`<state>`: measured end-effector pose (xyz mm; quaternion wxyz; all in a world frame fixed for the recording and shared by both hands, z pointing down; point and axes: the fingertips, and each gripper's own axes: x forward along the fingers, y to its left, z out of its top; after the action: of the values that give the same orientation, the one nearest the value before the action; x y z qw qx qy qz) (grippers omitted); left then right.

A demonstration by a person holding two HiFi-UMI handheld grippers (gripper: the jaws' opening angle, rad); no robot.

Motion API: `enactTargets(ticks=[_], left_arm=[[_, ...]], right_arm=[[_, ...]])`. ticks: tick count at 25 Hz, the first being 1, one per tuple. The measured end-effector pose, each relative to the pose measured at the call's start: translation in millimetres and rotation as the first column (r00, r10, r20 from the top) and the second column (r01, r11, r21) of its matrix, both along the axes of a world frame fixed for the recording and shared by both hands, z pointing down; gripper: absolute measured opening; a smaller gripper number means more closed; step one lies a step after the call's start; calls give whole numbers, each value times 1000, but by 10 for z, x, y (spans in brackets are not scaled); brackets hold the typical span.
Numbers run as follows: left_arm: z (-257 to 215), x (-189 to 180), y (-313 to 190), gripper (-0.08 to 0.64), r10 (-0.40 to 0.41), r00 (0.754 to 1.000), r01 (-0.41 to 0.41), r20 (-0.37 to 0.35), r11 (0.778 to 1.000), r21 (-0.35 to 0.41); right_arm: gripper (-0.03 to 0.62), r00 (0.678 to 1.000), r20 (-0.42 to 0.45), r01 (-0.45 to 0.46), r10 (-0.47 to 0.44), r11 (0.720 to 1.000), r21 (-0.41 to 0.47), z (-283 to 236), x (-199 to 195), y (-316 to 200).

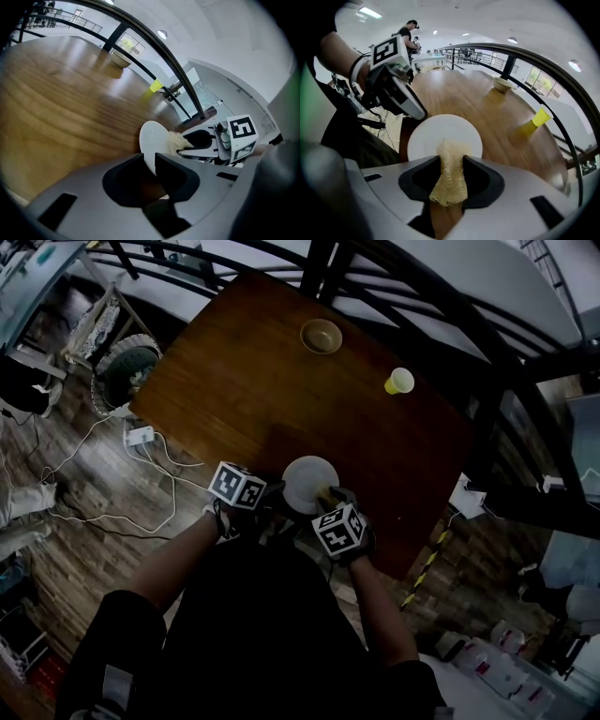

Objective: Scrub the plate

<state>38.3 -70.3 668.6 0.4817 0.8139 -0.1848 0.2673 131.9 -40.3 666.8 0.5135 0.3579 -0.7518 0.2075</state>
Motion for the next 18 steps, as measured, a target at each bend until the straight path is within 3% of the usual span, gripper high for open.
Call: enactTargets(ticks=[4,8,18], left_arm=[[-5,-18,14,78,-7,1000,7,-6,1000,-4],[-5,-61,-3,78,-25,1000,25,-4,1000,-9],[-10,-251,-51,78,-80,997,80,2,997,-19]], right_arm=[[156,997,-3,-73,73,997,7,-2,193,-213],[156,997,7,-80,80,997,1,20,182,-420],[156,999,-10,32,-31,999,43,14,-290,-763]])
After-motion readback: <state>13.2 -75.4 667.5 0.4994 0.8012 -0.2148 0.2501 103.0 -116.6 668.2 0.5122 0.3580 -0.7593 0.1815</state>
